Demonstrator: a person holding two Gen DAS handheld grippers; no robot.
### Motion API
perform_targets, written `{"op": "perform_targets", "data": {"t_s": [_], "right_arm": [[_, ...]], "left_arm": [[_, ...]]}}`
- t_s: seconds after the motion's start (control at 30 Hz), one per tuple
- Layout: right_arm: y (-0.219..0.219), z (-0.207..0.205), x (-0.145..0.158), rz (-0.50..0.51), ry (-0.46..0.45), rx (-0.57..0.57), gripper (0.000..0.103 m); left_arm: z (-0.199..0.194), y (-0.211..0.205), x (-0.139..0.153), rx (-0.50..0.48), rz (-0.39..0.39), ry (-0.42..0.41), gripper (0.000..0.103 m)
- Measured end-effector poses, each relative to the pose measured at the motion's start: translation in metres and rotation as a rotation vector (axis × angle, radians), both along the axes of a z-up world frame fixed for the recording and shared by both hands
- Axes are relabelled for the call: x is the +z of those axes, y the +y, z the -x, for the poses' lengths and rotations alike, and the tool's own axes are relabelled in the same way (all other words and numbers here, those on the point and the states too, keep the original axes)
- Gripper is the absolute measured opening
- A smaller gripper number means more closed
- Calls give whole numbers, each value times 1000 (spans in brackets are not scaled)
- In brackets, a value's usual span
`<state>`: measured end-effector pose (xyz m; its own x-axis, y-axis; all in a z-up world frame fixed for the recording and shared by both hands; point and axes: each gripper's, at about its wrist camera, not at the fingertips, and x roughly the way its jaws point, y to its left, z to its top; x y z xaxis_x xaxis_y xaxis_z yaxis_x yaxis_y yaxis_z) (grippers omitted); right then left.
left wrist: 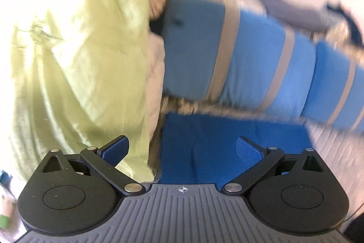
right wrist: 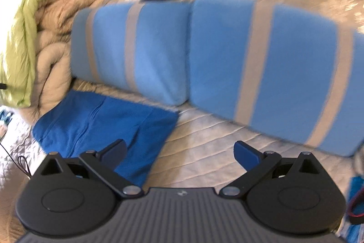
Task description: Fold clothes
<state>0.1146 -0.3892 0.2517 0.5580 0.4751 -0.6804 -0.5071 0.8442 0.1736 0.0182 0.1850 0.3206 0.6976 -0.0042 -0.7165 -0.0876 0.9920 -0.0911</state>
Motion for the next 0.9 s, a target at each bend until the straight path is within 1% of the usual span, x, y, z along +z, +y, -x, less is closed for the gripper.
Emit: {"op": "perform_targets", "data": {"t_s": [0.13,0.17,0.23,0.33,0.47,0.6,0.67,0.73,0.83,0.9], "right_arm": [[-57,4,31,-52,-43,-49,103],[-72,6,37,-69,-57,-55,103],[-98,9,45,-71,-85,-85,103],[-135,10,50,-73,-86,-144,103],[-178,10,47,-93,-86,-216,103],[-211,14,42,-124,-83,-266,103],[-221,17,41,-117,-93,-284,103],[-227,19,39,-108,-104,-298,103],[-230,22,31,-111,-93,-304,103],[-229,25,25,-117,-80,-297,103]], "left_arm": [[13,-8,20,3,72,-59,103],[14,-14,21,-14,83,-70,103],[15,-28,20,-51,99,-83,103],[10,-49,10,-83,123,-81,103],[1,-77,-5,-127,151,-70,103],[-8,-99,-24,-177,148,-41,103],[-10,-109,-34,-201,145,-34,103],[-12,-116,-46,-225,164,-20,103],[-17,-124,-68,-250,188,3,103],[-19,-127,-84,-247,181,12,103]]}}
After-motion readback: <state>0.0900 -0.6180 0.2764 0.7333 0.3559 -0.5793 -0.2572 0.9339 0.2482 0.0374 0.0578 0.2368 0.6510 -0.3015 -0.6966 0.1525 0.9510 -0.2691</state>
